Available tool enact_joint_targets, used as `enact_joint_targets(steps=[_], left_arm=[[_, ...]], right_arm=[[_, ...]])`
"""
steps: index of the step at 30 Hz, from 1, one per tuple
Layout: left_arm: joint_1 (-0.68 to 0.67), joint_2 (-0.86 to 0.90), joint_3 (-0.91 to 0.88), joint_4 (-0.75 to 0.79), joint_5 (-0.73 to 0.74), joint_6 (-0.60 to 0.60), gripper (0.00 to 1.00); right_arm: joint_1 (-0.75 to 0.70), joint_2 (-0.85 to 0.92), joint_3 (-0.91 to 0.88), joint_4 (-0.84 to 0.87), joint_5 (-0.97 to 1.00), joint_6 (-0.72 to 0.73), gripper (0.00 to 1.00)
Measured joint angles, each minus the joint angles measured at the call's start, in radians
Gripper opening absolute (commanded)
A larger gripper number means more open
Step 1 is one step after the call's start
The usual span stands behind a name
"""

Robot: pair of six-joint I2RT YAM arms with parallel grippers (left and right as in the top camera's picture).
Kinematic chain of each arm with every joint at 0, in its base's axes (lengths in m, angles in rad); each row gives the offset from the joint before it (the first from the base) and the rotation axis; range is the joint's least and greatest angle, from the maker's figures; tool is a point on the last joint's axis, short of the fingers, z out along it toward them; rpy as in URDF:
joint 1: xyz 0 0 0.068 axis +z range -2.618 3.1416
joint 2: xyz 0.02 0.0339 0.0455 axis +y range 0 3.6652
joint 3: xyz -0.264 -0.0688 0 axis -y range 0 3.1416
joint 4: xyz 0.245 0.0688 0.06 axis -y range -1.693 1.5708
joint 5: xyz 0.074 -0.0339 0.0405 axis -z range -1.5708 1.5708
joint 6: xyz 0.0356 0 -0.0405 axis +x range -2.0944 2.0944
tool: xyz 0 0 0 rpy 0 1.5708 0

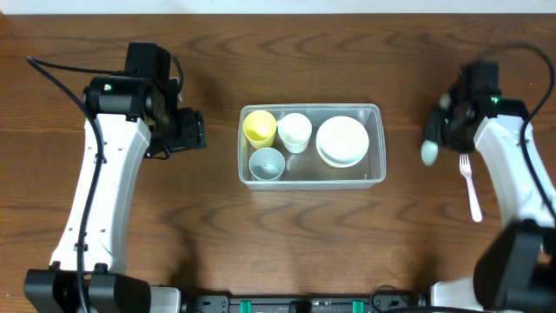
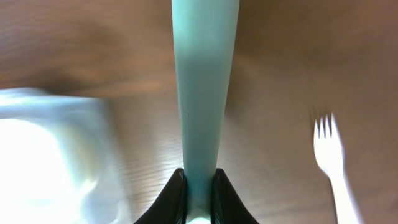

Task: Pack container
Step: 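Lay the green spoon into the container beside the bowls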

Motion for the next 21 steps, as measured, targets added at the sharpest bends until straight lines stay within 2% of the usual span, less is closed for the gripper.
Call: enact_joint_targets(steps=[5,11,15,21], left_arm=[[0.0,0.0,0.0,0.0,0.0,0.0,0.77],[0.0,0.0,0.0,0.0,0.0,0.0,0.77],[0.0,0.0,0.0,0.0,0.0,0.0,0.77],[0.0,0.0,0.0,0.0,0.0,0.0,0.77]], right_arm=[[0.233,-0.132,0.069,-0.011,-0.046,-0.294,0.01],[0.462,-0.129,0.055,-0.033,-0.074,-0.599,0.01],[0.521,-0.095,0.024,-0.038,-0.077,-0.723,0.01],[0.533,0.002,-0.034,-0.038,-0.076,-0.805,0.04]])
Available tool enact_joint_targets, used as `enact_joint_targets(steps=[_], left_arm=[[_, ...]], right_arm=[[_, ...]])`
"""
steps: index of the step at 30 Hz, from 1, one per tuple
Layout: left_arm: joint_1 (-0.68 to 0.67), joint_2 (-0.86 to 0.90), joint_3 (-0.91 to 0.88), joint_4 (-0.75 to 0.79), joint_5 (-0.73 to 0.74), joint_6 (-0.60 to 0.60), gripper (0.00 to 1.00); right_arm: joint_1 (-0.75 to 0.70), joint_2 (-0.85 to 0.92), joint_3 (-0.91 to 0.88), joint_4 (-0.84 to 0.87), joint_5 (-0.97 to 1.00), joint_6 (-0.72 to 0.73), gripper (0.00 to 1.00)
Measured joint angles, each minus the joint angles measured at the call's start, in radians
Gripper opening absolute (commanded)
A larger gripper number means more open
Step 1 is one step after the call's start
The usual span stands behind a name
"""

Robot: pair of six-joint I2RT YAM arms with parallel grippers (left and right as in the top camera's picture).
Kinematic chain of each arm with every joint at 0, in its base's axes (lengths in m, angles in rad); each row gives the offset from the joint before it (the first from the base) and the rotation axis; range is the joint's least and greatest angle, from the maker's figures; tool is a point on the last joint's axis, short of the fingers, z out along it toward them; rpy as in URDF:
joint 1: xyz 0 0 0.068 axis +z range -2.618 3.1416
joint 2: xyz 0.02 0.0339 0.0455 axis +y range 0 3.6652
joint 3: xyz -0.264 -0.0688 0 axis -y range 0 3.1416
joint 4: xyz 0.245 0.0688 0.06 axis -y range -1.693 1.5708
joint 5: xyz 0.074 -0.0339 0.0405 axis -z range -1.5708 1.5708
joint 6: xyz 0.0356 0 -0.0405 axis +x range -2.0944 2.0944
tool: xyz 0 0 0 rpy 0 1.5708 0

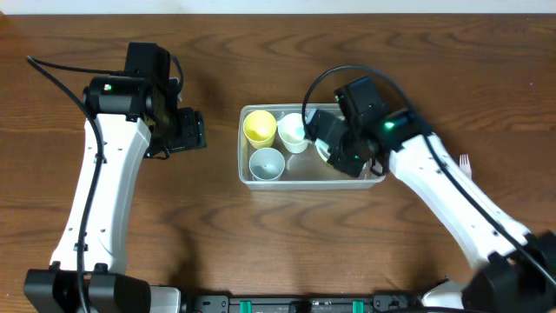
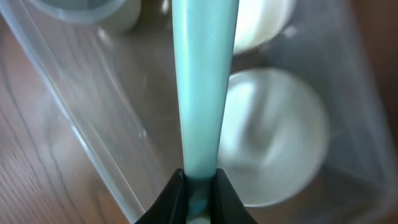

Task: Pack container
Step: 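Lay the green spoon into the container beside the bowls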

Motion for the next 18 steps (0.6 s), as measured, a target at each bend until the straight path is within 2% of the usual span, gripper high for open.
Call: enact_joint_targets(steps=[9,12,18], left_arm=[[0.0,0.0,0.0,0.0,0.0,0.0,0.77],[0.0,0.0,0.0,0.0,0.0,0.0,0.77],[0.0,0.0,0.0,0.0,0.0,0.0,0.77]], right_arm=[[0.0,0.084,-0.021,0.002,0.002,-0.039,0.29],[0.0,0.081,-0.021,0.006,0.02,-0.021,0.4],[-0.021,-0.011,-0.014,0.06,0.118,0.092,0.47]])
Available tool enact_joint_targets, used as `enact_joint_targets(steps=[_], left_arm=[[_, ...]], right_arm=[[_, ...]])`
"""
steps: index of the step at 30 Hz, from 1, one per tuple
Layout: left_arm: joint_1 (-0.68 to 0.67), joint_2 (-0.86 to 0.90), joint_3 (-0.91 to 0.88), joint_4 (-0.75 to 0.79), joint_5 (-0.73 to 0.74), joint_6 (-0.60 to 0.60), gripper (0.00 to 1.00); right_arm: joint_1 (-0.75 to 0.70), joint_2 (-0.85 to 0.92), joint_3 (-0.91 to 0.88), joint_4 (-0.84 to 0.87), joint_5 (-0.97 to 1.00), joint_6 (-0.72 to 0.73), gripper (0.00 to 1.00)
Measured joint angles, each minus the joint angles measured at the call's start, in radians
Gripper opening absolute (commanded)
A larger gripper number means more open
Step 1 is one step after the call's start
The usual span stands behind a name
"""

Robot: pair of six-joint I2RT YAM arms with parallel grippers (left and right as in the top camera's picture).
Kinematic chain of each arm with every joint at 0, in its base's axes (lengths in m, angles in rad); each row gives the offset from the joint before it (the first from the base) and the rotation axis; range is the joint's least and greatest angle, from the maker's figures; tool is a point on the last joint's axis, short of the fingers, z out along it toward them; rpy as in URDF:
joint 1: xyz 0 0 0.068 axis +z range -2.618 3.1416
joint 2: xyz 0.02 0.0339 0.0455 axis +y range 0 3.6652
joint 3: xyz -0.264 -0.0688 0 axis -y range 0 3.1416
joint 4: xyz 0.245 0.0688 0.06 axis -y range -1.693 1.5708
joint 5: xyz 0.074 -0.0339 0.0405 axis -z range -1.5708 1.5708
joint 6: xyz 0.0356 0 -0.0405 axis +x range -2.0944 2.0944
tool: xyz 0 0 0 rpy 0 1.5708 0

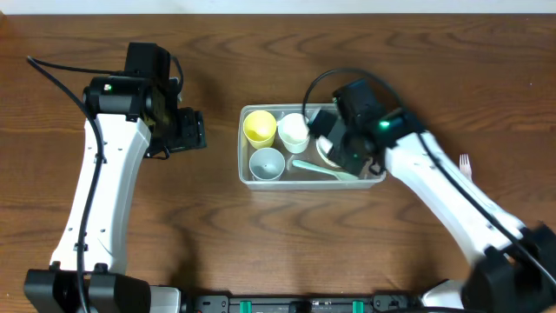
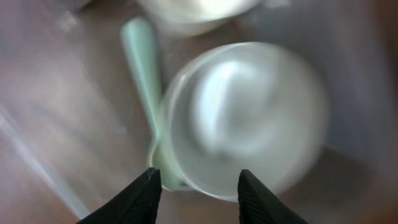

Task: Pack container
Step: 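Lay the green spoon into the container beside the bowls, then move the right gripper back over the white fork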

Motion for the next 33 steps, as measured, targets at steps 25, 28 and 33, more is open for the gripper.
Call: enact_joint_targets(steps=[25,28,33], left_arm=[[0.0,0.0,0.0,-0.001,0.0,0.0,0.77],[0.0,0.0,0.0,-0.001,0.0,0.0,0.77],[0.0,0.0,0.0,-0.001,0.0,0.0,0.77]], right_arm=[[-0.877,-0.08,0.042,-0.243,0.018,0.47,0.92],[-0.876,-0.023,0.04,-0.248,0.014,0.428,0.89],[-0.871,0.068,0.004,-0.245,0.035,0.376,0.84]])
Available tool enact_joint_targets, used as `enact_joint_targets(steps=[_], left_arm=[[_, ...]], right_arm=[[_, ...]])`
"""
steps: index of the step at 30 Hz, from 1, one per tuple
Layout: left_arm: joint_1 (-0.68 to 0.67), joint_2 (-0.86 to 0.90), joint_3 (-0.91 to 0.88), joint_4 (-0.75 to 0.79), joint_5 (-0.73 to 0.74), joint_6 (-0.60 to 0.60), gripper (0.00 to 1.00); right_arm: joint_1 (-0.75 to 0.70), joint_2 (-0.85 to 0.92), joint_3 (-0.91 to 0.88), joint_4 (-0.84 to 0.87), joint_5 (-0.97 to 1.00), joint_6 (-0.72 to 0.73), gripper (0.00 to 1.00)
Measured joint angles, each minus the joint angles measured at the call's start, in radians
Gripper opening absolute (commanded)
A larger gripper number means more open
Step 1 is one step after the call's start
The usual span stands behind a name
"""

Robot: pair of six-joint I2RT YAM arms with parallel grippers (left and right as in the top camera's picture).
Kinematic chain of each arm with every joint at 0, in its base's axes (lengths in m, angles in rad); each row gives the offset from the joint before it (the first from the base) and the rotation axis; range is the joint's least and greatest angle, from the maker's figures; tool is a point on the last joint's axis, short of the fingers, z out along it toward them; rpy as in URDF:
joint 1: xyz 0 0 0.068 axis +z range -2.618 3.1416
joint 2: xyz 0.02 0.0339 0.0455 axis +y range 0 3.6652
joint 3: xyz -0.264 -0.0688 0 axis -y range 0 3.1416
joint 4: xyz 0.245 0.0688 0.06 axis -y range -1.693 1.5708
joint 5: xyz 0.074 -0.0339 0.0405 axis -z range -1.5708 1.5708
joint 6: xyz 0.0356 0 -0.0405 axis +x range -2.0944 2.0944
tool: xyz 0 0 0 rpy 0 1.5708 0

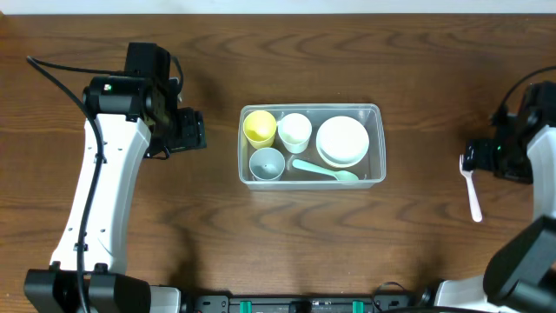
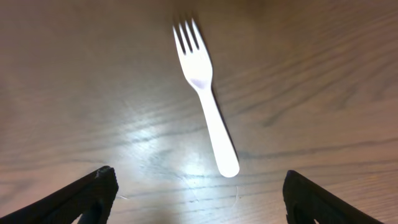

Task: Pack container
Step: 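Move the right gripper back over the white fork, then lower the right gripper and grasp the white fork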

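The clear container (image 1: 374, 114) sits mid-table and holds a yellow cup (image 1: 259, 127), a white cup (image 1: 294, 130), a grey-blue cup (image 1: 267, 163), stacked white bowls (image 1: 341, 141) and a pale green spoon (image 1: 326, 170) lying along its front side. A white plastic fork (image 1: 471, 187) lies on the wood at the far right. My right gripper (image 1: 470, 159) hovers over it, open wide and empty. In the right wrist view the fork (image 2: 205, 112) lies ahead of the gripper (image 2: 199, 196), handle toward me. My left gripper (image 1: 189, 130) stays left of the container.
Brown wooden table (image 1: 261, 243) all around. The left arm (image 1: 104, 191) stretches along the left side. The table's far edge runs along the top of the overhead view.
My right gripper was open over the container with the green spoon lying inside. Now it is at the far right above the white fork, jaws spread wider. The left arm is unchanged.
My right gripper first held the green spoon at the right, beside the fork. Then it held the spoon over the container. Then it was open and the spoon lay in the container. Now it is above the fork, open.
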Motion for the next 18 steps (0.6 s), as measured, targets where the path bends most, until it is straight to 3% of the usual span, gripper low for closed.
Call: enact_joint_targets(steps=[18], left_arm=[[0.0,0.0,0.0,-0.012,0.0,0.0,0.77]], right_arm=[[0.0,0.226,-0.109,0.168,0.049,-0.042,0.84]])
